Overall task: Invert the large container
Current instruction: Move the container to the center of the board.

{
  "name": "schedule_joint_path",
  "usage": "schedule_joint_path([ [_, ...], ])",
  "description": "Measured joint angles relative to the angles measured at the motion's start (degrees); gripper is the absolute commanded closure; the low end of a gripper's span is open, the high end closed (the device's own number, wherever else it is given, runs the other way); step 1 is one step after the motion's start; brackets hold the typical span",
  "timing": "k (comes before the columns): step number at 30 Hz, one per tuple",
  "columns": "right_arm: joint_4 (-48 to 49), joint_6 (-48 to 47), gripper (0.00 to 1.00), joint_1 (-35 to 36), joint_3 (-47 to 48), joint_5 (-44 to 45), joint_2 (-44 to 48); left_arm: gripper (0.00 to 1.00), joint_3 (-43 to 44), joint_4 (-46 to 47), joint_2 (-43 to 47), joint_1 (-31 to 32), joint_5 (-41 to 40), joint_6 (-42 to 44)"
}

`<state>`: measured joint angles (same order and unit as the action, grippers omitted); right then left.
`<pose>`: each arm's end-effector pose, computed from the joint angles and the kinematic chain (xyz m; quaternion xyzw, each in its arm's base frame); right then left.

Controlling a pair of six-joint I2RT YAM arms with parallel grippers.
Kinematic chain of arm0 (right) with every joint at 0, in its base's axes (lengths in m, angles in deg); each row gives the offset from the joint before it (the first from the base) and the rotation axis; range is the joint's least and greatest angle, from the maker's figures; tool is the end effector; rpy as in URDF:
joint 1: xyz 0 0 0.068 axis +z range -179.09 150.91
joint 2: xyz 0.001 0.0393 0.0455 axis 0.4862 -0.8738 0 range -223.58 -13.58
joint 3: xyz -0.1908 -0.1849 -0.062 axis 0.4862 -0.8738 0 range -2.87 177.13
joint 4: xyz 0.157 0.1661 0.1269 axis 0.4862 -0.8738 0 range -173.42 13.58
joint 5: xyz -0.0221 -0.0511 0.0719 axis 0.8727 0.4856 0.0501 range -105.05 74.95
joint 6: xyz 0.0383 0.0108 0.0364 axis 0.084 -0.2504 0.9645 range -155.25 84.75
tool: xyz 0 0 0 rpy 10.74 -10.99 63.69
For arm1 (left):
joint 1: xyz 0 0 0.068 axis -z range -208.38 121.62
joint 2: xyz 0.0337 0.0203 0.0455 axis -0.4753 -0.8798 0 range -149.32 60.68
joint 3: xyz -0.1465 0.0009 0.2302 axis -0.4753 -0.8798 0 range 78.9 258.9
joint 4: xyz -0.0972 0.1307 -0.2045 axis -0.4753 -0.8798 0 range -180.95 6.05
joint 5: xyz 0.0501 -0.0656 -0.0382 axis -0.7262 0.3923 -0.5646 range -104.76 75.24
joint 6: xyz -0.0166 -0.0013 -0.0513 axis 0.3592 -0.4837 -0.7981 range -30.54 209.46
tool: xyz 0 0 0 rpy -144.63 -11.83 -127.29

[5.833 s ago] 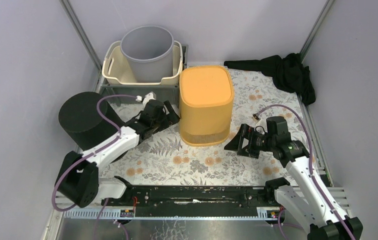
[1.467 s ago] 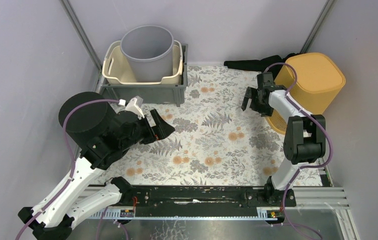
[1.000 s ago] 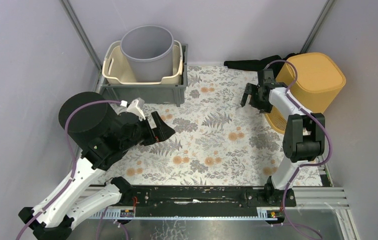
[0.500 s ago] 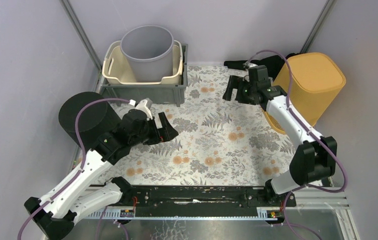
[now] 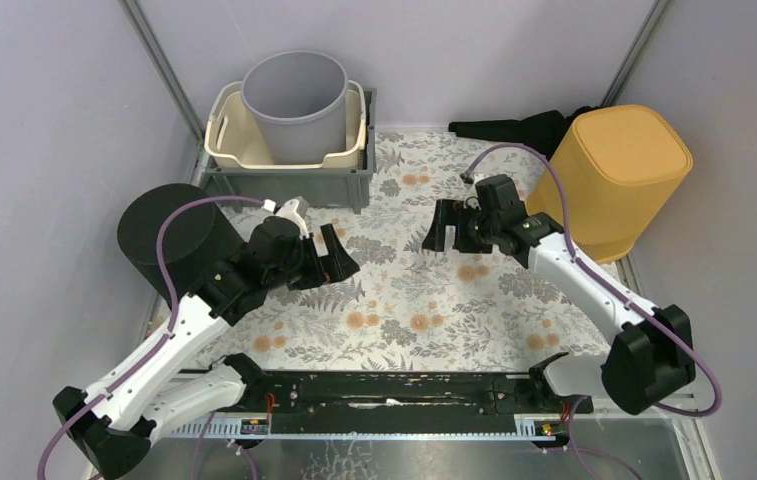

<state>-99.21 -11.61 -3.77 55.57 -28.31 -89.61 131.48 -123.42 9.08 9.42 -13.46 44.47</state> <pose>0.2592 0.1317 0.2825 -0.0616 0.9008 0.2681 0.3359 0.1462 -0.1145 0.3164 -0.0516 0.8991 -0.2950 0.3192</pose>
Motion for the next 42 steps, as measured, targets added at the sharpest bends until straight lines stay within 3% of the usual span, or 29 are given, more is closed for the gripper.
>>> schedule_joint_path([
  [10, -0.7, 2.2, 0.00, 3.0, -6.7, -4.2, 9.7, 0.00, -3.0, 0.5, 4.8, 0.0, -0.6, -2.8],
  [18, -4.0, 3.1, 0.01, 3.1, -8.0, -6.3, 12.4, 0.00, -4.2, -0.2, 6.4, 0.0, -2.8, -4.0],
  [26, -9.7, 4.6, 0.01, 3.2, -4.5, -7.2, 16.9, 0.00, 9.9, -3.2, 3.6, 0.0, -5.4, -1.5],
  [32, -15.0, 5.6, 0.00, 3.2, 8.4, -6.8, 14.0, 0.00, 18.4, -5.8, 1.4, 0.0, -7.8, 1.3],
  [42, -13.5, 9.6, 0.01, 3.2, 45.0, -5.7, -9.8, 0.00, 15.0, -8.1, 1.5, 0.0, -9.2, 2.1],
])
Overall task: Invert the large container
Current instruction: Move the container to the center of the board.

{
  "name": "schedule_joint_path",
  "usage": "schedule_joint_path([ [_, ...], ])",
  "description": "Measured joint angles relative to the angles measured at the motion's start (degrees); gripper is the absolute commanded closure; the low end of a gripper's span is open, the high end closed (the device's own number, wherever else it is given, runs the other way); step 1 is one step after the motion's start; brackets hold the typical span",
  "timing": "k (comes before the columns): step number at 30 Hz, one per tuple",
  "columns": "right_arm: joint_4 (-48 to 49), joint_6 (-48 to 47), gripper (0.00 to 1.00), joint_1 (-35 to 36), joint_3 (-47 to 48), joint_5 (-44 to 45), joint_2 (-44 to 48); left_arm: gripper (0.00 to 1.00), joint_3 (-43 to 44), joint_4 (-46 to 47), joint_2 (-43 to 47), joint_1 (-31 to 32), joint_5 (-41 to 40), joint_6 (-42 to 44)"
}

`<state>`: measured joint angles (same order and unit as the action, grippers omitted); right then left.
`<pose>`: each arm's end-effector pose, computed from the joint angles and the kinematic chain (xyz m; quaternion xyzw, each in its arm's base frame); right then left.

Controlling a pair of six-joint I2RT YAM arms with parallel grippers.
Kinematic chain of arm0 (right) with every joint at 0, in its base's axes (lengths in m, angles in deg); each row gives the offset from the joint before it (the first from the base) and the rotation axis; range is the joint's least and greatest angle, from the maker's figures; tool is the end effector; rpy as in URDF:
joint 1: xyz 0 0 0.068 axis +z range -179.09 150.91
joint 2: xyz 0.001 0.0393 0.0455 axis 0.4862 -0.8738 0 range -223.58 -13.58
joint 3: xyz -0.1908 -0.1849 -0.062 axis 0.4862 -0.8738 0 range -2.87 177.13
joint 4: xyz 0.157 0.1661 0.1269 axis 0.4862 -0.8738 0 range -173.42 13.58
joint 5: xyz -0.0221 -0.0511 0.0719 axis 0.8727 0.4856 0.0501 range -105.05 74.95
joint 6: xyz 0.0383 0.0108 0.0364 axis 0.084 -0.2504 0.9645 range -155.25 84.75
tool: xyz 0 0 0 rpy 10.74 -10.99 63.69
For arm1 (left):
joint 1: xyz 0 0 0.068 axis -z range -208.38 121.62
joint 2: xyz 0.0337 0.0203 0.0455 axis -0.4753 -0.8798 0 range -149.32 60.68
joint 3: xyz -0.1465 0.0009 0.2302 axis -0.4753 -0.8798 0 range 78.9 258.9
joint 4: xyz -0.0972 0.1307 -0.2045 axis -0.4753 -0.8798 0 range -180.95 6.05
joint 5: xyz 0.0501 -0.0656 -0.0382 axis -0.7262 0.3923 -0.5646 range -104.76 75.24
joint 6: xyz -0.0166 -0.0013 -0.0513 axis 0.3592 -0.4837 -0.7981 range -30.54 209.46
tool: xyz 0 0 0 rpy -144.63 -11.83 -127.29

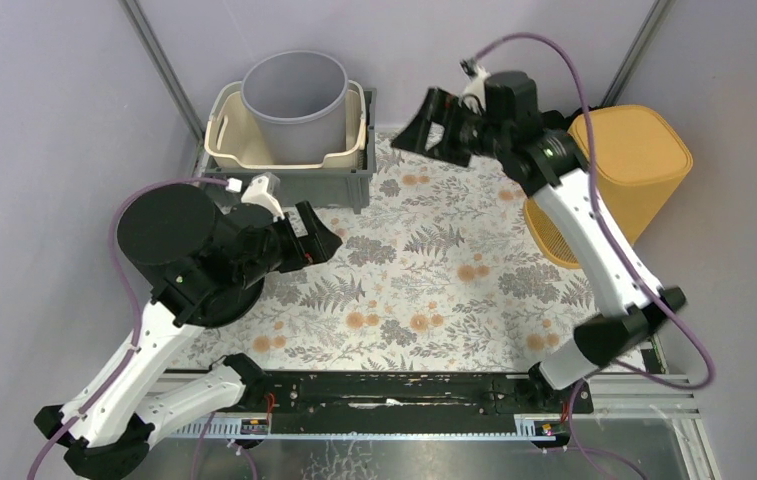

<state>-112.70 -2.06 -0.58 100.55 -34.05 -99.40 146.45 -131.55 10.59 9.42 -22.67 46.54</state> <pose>0.2740 0.1621 0.4736 -0.0634 0.8046 0.4100 0.4249 0.1301 -0.0947 0.3919 -0.0730 0.8621 -0.2769 0.4180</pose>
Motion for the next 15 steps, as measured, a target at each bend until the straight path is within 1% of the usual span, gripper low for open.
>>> schedule_joint_path([
  [4, 3.7, 4.0, 0.00, 0.0, 12.2, -0.2, -13.0, 0.00, -4.3, 0.3, 0.2, 0.0, 0.3, -0.3],
  [6, 6.7, 7.1, 0.00, 0.0, 18.1, -0.7, -21.9, 0.00, -6.8, 0.3, 0.5, 0.0, 0.8, -0.5],
  [7, 7.3, 7.5, 0.01, 0.0, 18.8, -0.8, -23.3, 0.00, -7.8, 0.3, 0.7, 0.0, 1.0, -0.5],
  [11, 11.5, 11.6, 0.06, 0.0, 25.5, -2.4, -35.4, 0.00, -10.3, 0.3, 1.5, 0.0, 1.6, -0.5],
  [15, 17.6, 15.2, 0.07, 0.0, 27.3, -3.2, -43.2, 0.00, -11.3, 0.3, 2.2, 0.0, 2.4, -0.4],
])
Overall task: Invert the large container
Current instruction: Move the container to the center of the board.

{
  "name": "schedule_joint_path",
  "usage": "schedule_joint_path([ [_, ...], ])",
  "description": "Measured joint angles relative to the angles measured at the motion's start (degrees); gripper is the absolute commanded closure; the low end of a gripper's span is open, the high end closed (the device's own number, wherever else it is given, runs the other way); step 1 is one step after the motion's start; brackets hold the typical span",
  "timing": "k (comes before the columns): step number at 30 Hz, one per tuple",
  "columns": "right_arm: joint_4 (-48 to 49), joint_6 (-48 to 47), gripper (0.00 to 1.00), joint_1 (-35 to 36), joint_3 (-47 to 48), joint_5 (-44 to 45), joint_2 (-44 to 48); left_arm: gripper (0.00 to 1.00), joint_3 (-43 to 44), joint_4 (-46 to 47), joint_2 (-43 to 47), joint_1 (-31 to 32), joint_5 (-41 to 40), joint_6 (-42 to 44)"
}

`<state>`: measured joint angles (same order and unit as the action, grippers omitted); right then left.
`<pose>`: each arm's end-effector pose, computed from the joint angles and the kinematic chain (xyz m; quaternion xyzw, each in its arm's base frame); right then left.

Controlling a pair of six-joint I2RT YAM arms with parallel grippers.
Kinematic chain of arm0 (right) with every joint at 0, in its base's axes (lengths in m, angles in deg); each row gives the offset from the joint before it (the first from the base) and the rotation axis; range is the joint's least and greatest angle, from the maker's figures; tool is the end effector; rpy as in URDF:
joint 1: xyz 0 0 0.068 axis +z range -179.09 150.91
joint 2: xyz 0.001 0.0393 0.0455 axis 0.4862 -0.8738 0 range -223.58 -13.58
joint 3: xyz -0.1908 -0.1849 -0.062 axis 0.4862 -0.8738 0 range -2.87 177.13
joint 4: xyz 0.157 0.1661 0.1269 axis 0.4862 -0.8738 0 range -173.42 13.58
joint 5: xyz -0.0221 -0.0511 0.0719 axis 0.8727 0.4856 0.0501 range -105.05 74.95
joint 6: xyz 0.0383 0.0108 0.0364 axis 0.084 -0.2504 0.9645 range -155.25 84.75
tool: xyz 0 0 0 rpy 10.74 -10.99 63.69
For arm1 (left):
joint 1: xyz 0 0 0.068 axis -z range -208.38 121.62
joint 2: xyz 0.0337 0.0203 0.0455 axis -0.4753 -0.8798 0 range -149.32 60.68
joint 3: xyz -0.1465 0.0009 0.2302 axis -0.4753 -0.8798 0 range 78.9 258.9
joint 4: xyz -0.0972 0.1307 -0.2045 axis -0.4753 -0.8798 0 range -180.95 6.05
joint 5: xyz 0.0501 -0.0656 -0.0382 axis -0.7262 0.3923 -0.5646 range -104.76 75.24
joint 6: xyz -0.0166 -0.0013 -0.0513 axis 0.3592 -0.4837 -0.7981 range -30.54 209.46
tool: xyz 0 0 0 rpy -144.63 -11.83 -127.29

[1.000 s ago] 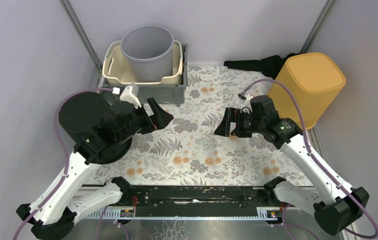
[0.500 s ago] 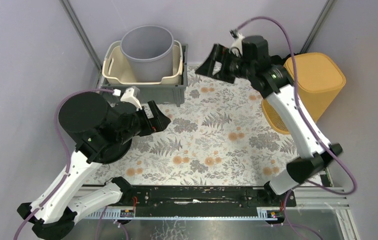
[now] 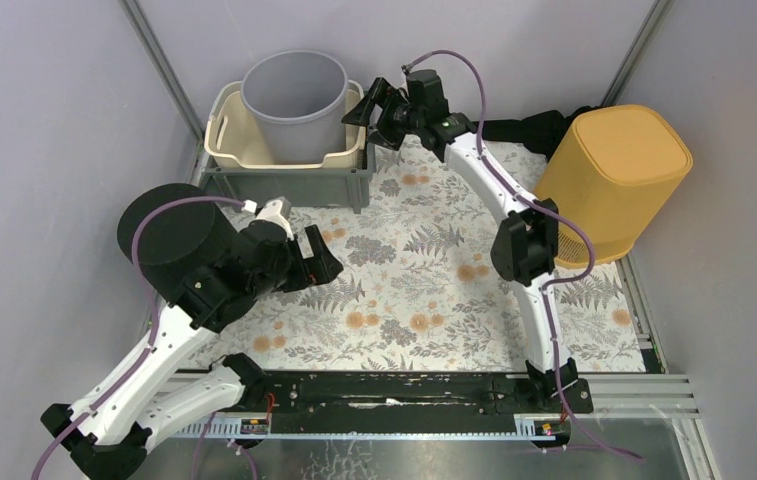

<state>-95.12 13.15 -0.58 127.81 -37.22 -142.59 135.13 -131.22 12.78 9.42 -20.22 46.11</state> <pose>0.4607 0.2656 0.3544 0.0237 0.7969 0.4839 0.3608 0.1299 -0.0966 0.3355 -0.0641 0.8993 -0.2474 0.3550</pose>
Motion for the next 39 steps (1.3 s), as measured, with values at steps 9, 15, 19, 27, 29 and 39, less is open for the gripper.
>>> schedule_joint_path([
  [9, 11.8, 6.4, 0.16, 0.0, 4.2, 1.4, -6.4, 0.00, -2.8, 0.0, 1.3, 0.0, 2.5, 0.0],
  [15, 10.8, 2.9, 0.20, 0.1, 1.8, 5.7, -5.0, 0.00, -3.3, 0.0, 2.1, 0.0, 2.5, 0.0],
  [19, 4.0, -3.1, 0.24, 0.1, -4.9, 10.3, -0.6, 0.00, -3.4, 0.0, 1.6, 0.0, 2.5, 0.0],
  [27, -1.7, -11.7, 0.28, 0.3, -14.2, 15.5, 8.0, 0.00, -3.4, 0.1, 0.2, 0.0, 2.5, 0.0],
  [29, -2.1, -13.0, 0.29, 0.3, -14.6, 15.7, 8.7, 0.00, -3.4, 0.1, 0.1, 0.0, 2.4, 0.0],
  [39, -4.3, -16.4, 0.30, 0.3, -13.1, 15.7, 6.4, 0.00, -3.4, 0.0, 0.7, 0.0, 2.0, -0.9],
])
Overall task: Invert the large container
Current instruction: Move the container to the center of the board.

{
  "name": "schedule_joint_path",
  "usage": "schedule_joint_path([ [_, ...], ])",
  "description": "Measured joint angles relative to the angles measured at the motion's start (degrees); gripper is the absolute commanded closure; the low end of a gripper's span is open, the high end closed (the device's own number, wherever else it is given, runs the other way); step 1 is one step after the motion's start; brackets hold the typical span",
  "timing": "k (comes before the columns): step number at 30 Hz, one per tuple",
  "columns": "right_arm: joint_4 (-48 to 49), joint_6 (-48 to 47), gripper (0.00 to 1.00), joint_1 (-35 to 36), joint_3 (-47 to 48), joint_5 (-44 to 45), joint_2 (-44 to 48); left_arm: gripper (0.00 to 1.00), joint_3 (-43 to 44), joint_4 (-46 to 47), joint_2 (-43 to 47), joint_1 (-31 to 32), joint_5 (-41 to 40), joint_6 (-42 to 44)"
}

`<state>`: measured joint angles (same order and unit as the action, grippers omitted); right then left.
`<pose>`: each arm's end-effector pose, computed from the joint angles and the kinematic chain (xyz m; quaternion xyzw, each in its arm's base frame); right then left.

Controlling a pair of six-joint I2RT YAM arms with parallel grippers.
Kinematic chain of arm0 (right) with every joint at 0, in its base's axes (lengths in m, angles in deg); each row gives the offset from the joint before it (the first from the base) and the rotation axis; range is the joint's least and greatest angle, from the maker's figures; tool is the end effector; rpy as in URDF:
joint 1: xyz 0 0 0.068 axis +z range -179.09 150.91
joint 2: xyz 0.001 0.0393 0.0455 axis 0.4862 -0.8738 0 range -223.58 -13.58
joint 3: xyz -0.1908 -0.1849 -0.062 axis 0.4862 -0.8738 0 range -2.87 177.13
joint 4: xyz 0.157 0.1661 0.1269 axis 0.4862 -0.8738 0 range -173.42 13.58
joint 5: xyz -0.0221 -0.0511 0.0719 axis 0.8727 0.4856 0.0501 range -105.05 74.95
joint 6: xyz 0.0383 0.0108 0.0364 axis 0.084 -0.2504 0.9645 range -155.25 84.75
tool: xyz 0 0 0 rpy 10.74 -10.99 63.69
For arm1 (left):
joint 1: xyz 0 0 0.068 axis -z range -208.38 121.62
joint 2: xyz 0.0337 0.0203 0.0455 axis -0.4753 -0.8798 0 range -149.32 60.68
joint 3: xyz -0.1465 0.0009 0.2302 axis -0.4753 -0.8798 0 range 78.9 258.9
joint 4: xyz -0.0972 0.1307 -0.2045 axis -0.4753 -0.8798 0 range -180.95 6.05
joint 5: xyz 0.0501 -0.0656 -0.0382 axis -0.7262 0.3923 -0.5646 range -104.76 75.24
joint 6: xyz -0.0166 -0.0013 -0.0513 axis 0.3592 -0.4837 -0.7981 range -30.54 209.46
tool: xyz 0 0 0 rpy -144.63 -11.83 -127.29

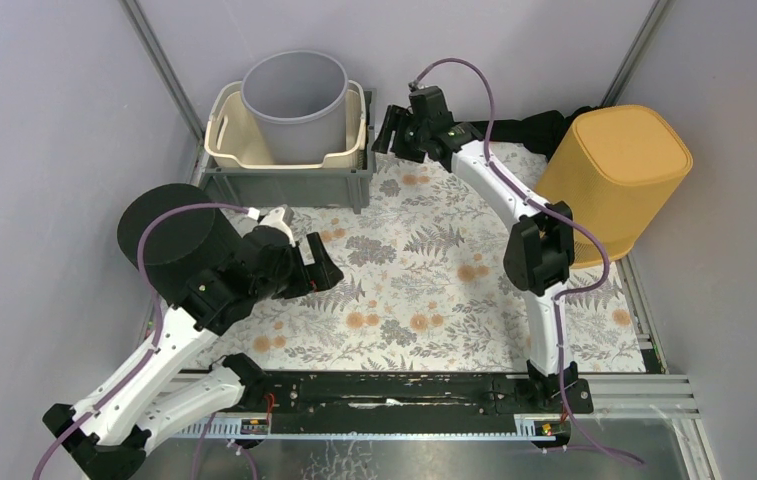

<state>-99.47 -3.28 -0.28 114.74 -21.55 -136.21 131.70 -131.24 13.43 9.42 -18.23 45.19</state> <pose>0.4433 0.2485 0.3227 -0.0055 0.8566 0.3018 0.4185 0.1282 -0.0967 0.3178 -0.0638 0.9100 -0.2475 0.3264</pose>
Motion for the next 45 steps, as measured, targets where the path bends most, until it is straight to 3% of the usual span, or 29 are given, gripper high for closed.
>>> schedule_joint_path([
  [16, -0.3, -0.2, 0.36, 2.3, 2.8, 0.0, -5.4, 0.00, 0.0, -0.1, 0.9, 0.0, -0.9, -0.6],
  [19, -0.6, -0.5, 0.42, 3.6, 3.5, 1.0, -6.8, 0.00, 0.0, -0.1, 0.9, 0.0, -0.9, -0.6],
  [25, -2.2, -0.7, 0.64, 5.4, 6.4, 6.3, -8.9, 0.00, 0.0, -0.1, 1.0, 0.0, -0.9, -0.6],
  [34, -6.3, -0.5, 0.65, 6.9, 10.4, 14.8, -10.4, 0.00, 0.0, -0.2, 1.9, 0.0, -0.9, -0.7],
  [40, -8.5, -0.8, 0.89, 7.2, 14.2, 18.0, -12.4, 0.00, -0.9, -0.3, 3.5, 0.0, -0.9, -1.4],
  [45, -8.3, -1.2, 0.93, 7.2, 13.8, 20.6, -12.3, 0.00, -1.2, -0.4, 3.9, 0.0, -0.9, -1.6],
])
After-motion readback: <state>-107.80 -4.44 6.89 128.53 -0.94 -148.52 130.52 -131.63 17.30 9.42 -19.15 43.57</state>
